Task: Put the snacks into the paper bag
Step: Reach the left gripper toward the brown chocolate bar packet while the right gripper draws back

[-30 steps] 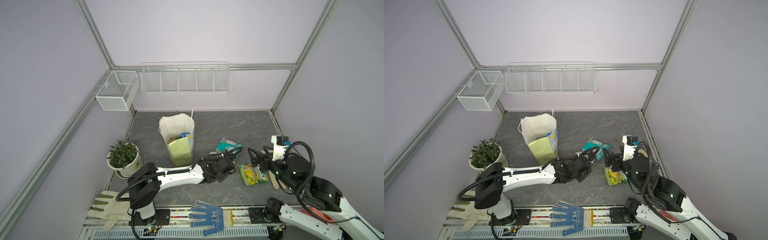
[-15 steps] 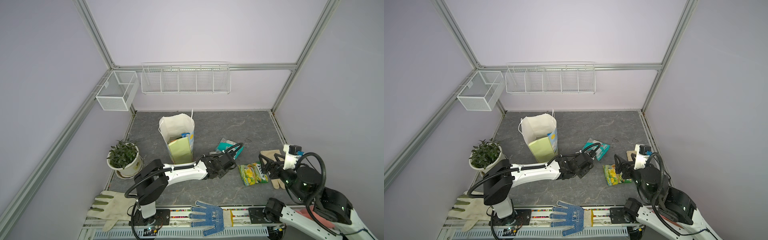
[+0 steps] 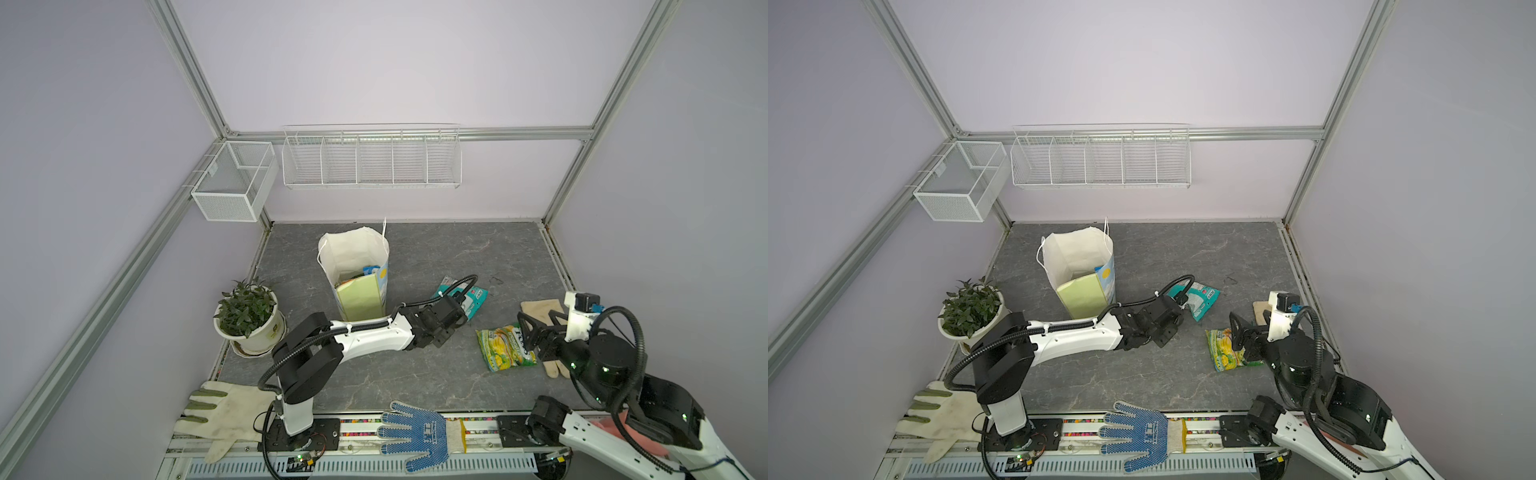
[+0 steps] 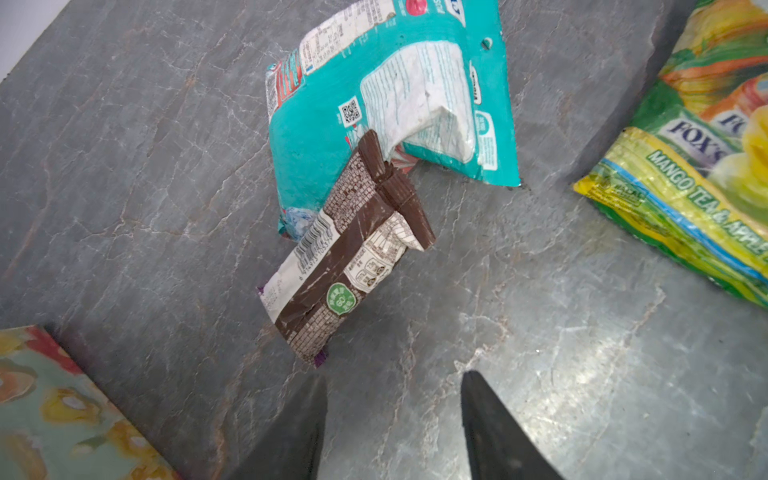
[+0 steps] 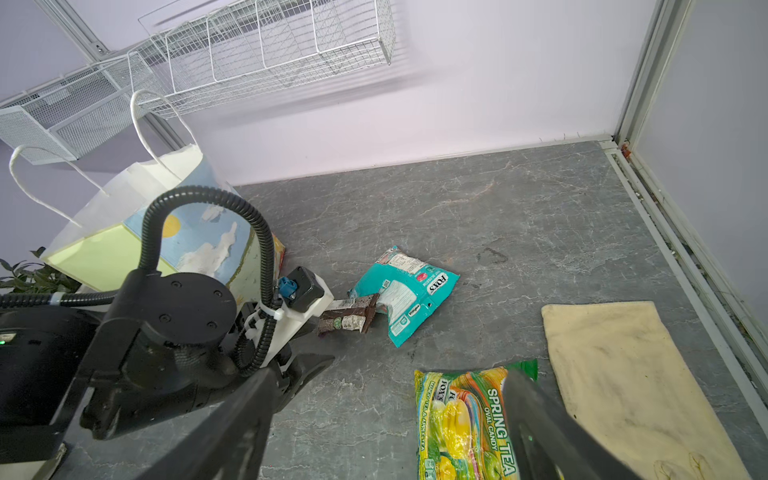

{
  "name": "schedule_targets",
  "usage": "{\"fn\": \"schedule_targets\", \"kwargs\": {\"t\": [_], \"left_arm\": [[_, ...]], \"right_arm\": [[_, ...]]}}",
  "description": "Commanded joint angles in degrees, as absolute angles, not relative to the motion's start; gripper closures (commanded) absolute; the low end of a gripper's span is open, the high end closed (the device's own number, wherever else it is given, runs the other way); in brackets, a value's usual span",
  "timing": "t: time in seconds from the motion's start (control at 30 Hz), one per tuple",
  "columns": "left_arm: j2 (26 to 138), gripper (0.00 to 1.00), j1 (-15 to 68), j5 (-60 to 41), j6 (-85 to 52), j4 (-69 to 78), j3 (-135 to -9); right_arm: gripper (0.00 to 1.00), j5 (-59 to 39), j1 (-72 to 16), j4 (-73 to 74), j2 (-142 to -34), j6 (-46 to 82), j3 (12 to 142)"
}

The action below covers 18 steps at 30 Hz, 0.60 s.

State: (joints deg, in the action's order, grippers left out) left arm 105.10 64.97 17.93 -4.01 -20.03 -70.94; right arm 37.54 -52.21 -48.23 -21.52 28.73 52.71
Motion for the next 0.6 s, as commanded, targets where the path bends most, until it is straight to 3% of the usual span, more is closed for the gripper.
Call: {"fn": "schedule_targets", "kwargs": {"t": [0.0,0.57], "left_arm": [[106.67,0.47,64.37,16.38,-3.49,-18.64,-72.83],[110.17,0.47,61.22,11.34,-5.40,-15.73,-74.26]], "right_arm": [[0.12,38.56,-52.03,-48.17,-20.31,29.27,51.77],[0.12,39.37,-52.03,-48.78,-19.60,28.83,51.50]]}}
